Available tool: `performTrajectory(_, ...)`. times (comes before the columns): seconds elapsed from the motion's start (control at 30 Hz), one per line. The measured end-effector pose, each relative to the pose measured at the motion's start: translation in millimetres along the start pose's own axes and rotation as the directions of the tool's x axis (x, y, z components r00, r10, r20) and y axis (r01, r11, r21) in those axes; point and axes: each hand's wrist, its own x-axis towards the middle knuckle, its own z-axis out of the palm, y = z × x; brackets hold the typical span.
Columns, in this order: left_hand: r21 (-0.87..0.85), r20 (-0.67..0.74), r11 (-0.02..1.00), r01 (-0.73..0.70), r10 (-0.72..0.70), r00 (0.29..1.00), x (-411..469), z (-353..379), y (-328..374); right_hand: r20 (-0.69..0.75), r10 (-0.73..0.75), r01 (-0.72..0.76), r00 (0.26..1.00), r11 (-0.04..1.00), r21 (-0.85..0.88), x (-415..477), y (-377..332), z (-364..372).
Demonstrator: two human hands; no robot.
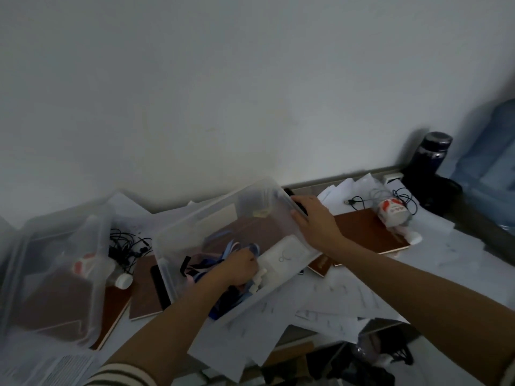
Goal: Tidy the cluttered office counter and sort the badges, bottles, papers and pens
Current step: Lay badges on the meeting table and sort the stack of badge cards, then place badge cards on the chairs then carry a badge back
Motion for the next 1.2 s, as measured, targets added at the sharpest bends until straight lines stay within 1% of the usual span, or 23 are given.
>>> performTrajectory(0.07,-0.014,0.001,1.0,-0.006,0.006,1.0,-5,-5,-2,0.004,0.002,-0.001,1.0,0.999,-0.032,6,-4,1)
performTrajectory(0.13,-0.02,-0.039,1.0,-0.022,0.021,0.999,-11,-14,-3,0.028,0.009,-0.008,1.0,0.999,-0.046,9,-3,2)
performTrajectory(0.2,0.011,-0.152,0.999,-0.045,0.046,0.987,-14,-25,-2,0.044,0.023,-0.021,0.999,0.999,-0.045,8,-1,0)
performTrajectory(0.27,0.045,-0.279,0.998,-0.053,0.064,0.958,-18,-39,3,0.038,0.047,-0.046,0.998,0.999,-0.019,2,1,-7)
performTrajectory(0.33,0.066,-0.371,0.996,-0.067,0.087,0.924,-25,-51,18,0.015,0.064,-0.064,0.998,0.998,-0.01,-5,5,-20)
performTrajectory(0.43,0.139,-0.493,0.982,-0.127,0.18,0.851,-38,-62,62,-0.031,0.105,-0.106,0.994,0.994,-0.02,-20,22,-49)
performTrajectory(0.57,0.242,-0.512,0.943,-0.229,0.325,0.795,-45,-50,145,-0.125,0.196,-0.207,0.973,0.975,-0.08,-56,58,-98)
performTrajectory(0.63,0.281,-0.48,0.913,-0.296,0.401,0.78,-45,-27,190,-0.156,0.254,-0.273,0.954,0.955,-0.112,-87,82,-129)
performTrajectory(0.73,0.351,-0.386,0.845,-0.404,0.523,0.76,-47,27,253,-0.176,0.326,-0.356,0.929,0.918,-0.177,-147,125,-177)
performTrajectory(0.77,0.374,-0.346,0.817,-0.44,0.563,0.751,-49,55,280,-0.184,0.367,-0.401,0.912,0.892,-0.207,-176,144,-199)
performTrajectory(0.87,0.41,-0.19,0.76,-0.504,0.612,0.768,-50,129,336,-0.211,0.464,-0.508,0.861,0.809,-0.296,-247,188,-252)
performTrajectory(0.93,0.439,-0.091,0.713,-0.546,0.641,0.762,-51,185,375,-0.237,0.53,-0.581,0.814,0.747,-0.324,-301,219,-285)
performTrajectory(1.07,0.473,0.156,0.604,-0.642,0.659,0.735,-57,282,437,-0.324,0.655,-0.731,0.682,0.602,-0.322,-401,267,-337)
performTrajectory(1.13,0.49,0.268,0.525,-0.696,0.669,0.693,-59,327,472,-0.378,0.701,-0.797,0.604,0.522,-0.305,-446,290,-361)
performTrajectory(1.17,0.493,0.336,0.45,-0.745,0.691,0.64,-63,362,504,-0.415,0.741,-0.849,0.528,0.458,-0.263,-483,302,-381)
performTrajectory(1.2,0.502,0.352,0.434,-0.748,0.687,0.635,-63,369,511,-0.424,0.74,-0.853,0.522,0.455,-0.255,-492,306,-386)
